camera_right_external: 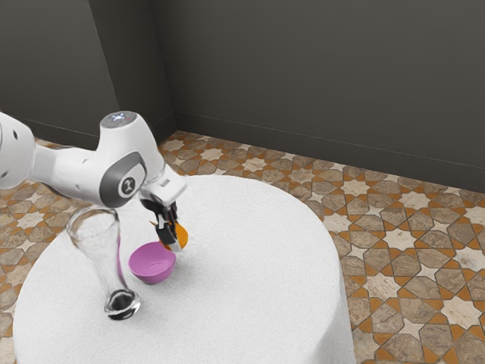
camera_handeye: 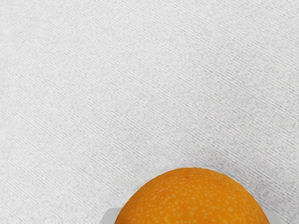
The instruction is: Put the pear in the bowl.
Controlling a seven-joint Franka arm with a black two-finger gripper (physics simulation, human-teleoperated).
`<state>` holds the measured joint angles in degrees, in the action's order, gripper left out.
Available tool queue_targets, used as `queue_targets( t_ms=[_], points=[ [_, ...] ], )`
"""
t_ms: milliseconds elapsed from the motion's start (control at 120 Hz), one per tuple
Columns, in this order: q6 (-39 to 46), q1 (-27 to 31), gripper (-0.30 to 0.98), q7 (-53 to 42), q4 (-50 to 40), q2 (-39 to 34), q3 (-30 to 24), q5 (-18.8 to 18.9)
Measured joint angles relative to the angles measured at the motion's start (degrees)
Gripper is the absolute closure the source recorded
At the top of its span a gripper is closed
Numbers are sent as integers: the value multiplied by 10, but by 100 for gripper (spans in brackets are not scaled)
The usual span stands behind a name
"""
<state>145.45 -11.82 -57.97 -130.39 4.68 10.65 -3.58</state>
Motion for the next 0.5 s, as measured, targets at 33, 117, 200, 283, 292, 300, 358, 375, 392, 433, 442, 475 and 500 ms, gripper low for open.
queue_targets(
  t_ms=[33,117,200,283,292,300,358,375,392,433,442,475,500],
  points=[
    [-12,0,80,5,-1,-6,7,1],
    [-42,-1,80,19,-6,-18,24,5],
    [-67,3,75,31,-20,-30,36,7],
    [-84,14,73,41,-29,-36,38,7],
    [-85,15,72,42,-30,-36,38,7],
    [-87,17,71,42,-30,-36,38,7],
    [-94,22,61,47,-30,-30,39,10],
    [-96,23,57,47,-29,-29,40,11],
    [-98,24,53,48,-29,-28,40,11],
    [-102,24,41,48,-29,-25,40,9],
    [-103,24,39,47,-28,-25,40,9],
    [-107,22,34,46,-28,-23,40,7],
    [-109,19,30,45,-28,-22,40,6]
  ],
)
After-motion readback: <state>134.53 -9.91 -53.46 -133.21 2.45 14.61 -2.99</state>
